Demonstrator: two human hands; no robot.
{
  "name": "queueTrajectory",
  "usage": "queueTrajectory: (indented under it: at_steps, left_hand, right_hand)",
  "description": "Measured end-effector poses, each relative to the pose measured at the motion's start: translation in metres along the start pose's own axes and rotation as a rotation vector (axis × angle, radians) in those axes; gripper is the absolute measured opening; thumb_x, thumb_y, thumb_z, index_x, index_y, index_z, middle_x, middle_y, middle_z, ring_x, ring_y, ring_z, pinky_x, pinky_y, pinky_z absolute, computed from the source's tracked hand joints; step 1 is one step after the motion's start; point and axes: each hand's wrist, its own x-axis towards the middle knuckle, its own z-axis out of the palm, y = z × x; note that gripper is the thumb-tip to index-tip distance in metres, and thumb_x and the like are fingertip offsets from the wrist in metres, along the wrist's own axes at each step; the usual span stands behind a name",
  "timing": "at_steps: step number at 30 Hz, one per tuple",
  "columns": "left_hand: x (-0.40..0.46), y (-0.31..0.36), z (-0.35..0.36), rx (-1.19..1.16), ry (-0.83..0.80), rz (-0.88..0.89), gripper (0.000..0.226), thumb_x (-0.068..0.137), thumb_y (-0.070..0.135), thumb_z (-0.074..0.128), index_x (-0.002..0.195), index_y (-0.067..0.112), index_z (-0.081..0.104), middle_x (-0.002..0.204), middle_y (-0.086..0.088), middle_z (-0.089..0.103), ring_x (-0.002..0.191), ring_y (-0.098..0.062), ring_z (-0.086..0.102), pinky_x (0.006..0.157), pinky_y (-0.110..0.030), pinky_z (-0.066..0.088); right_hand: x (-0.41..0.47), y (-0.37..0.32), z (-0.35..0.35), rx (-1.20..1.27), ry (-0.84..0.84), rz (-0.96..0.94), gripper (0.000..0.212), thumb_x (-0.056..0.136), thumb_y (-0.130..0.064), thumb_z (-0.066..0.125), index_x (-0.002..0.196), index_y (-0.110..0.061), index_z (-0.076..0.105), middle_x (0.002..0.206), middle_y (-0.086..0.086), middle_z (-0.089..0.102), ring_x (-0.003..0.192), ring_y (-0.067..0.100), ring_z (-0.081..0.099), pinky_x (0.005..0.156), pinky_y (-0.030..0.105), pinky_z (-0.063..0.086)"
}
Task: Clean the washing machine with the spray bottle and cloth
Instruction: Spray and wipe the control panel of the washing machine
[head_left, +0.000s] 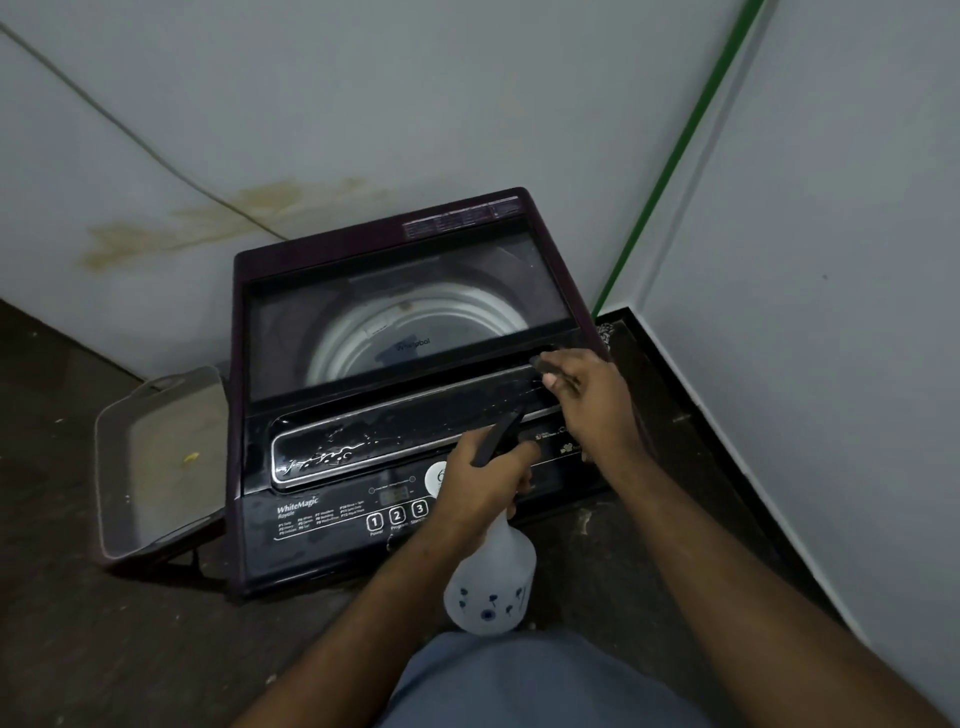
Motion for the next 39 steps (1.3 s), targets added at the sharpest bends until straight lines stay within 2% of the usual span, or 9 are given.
queueTrajectory:
  at_steps: [5, 8, 13, 16, 21, 25, 30, 35, 39]
  left_hand:
    - [-0.009, -0.008, -0.020, 0.063, 0.019, 0.057, 0.010, 0.095, 0.019, 0.071, 0.101, 0.011, 0.070, 0.074, -0.006, 0.065, 0.068, -0.019, 0.061, 0.058, -0.033, 0.048]
    - [-0.013, -0.010, -0.032, 0.039, 0.041, 0.059, 0.011, 0.095, 0.018, 0.071, 0.099, 0.007, 0.071, 0.075, -0.009, 0.065, 0.069, -0.021, 0.061, 0.060, -0.036, 0.048]
    - [-0.018, -0.017, -0.045, 0.046, 0.070, 0.053, 0.011, 0.096, 0.019, 0.071, 0.099, 0.008, 0.070, 0.074, -0.007, 0.065, 0.067, -0.019, 0.061, 0.051, -0.029, 0.043]
    - [-0.023, -0.020, -0.048, 0.082, 0.042, 0.042, 0.011, 0.095, 0.021, 0.071, 0.099, 0.011, 0.069, 0.074, -0.007, 0.065, 0.067, -0.019, 0.060, 0.051, -0.029, 0.043]
    - [-0.028, -0.017, -0.068, 0.049, 0.027, 0.044, 0.011, 0.098, 0.019, 0.069, 0.088, 0.013, 0.069, 0.071, -0.003, 0.064, 0.066, -0.016, 0.061, 0.052, -0.028, 0.045]
    - [-0.031, -0.022, -0.081, 0.073, 0.094, 0.062, 0.015, 0.096, 0.023, 0.073, 0.083, 0.016, 0.069, 0.068, -0.004, 0.066, 0.063, -0.017, 0.061, 0.053, -0.030, 0.044]
    - [-0.035, -0.021, -0.099, 0.036, 0.103, 0.050, 0.013, 0.096, 0.021, 0.070, 0.090, 0.009, 0.071, 0.070, -0.006, 0.066, 0.064, -0.018, 0.062, 0.051, -0.030, 0.044]
    - [-0.043, -0.026, -0.120, -0.021, 0.147, 0.022, 0.004, 0.096, 0.018, 0.071, 0.094, 0.015, 0.069, 0.071, -0.003, 0.067, 0.064, -0.015, 0.062, 0.052, -0.029, 0.045]
    - [-0.048, -0.031, -0.135, 0.002, 0.117, 0.025, 0.010, 0.095, 0.021, 0.070, 0.096, 0.011, 0.070, 0.075, -0.006, 0.068, 0.064, -0.014, 0.063, 0.054, -0.031, 0.048]
  right_hand:
    - [-0.008, -0.003, 0.053, -0.172, -0.110, -0.166, 0.035, 0.094, -0.007, 0.067, 0.124, -0.024, 0.074, 0.136, -0.001, 0.062, 0.121, 0.006, 0.035, 0.103, 0.000, 0.022]
    - [-0.026, 0.003, 0.037, -0.201, -0.203, -0.311, 0.035, 0.094, -0.007, 0.068, 0.122, -0.026, 0.075, 0.135, -0.007, 0.063, 0.117, 0.007, 0.035, 0.104, 0.013, 0.031]
    - [0.001, 0.008, 0.035, -0.225, 0.029, -0.147, 0.031, 0.096, -0.008, 0.064, 0.119, -0.024, 0.076, 0.129, -0.003, 0.067, 0.118, 0.021, 0.045, 0.102, 0.021, 0.034]
    - [-0.011, -0.014, 0.060, -0.229, -0.131, -0.279, 0.034, 0.096, -0.007, 0.063, 0.123, -0.024, 0.074, 0.133, -0.004, 0.066, 0.123, 0.023, 0.045, 0.109, 0.035, 0.040]
    - [-0.034, 0.002, 0.039, -0.239, -0.240, -0.423, 0.042, 0.094, -0.002, 0.065, 0.127, -0.028, 0.072, 0.139, -0.010, 0.061, 0.122, 0.018, 0.044, 0.108, 0.012, 0.028]
    - [-0.019, -0.020, 0.073, -0.201, -0.018, -0.201, 0.034, 0.097, -0.004, 0.060, 0.122, -0.022, 0.075, 0.131, -0.003, 0.065, 0.120, 0.010, 0.035, 0.110, 0.026, 0.036]
    - [-0.033, -0.030, 0.077, -0.238, -0.421, -0.500, 0.038, 0.096, -0.004, 0.064, 0.125, -0.025, 0.074, 0.138, -0.008, 0.062, 0.121, 0.014, 0.041, 0.110, 0.025, 0.033]
    - [-0.023, -0.049, 0.099, -0.182, -0.159, -0.273, 0.036, 0.095, 0.002, 0.061, 0.116, -0.022, 0.077, 0.131, -0.004, 0.066, 0.116, 0.015, 0.038, 0.107, 0.035, 0.040]
    - [-0.044, -0.057, 0.115, -0.248, -0.423, -0.543, 0.038, 0.091, 0.002, 0.066, 0.121, -0.020, 0.076, 0.134, -0.004, 0.065, 0.112, 0.016, 0.040, 0.103, 0.024, 0.035]
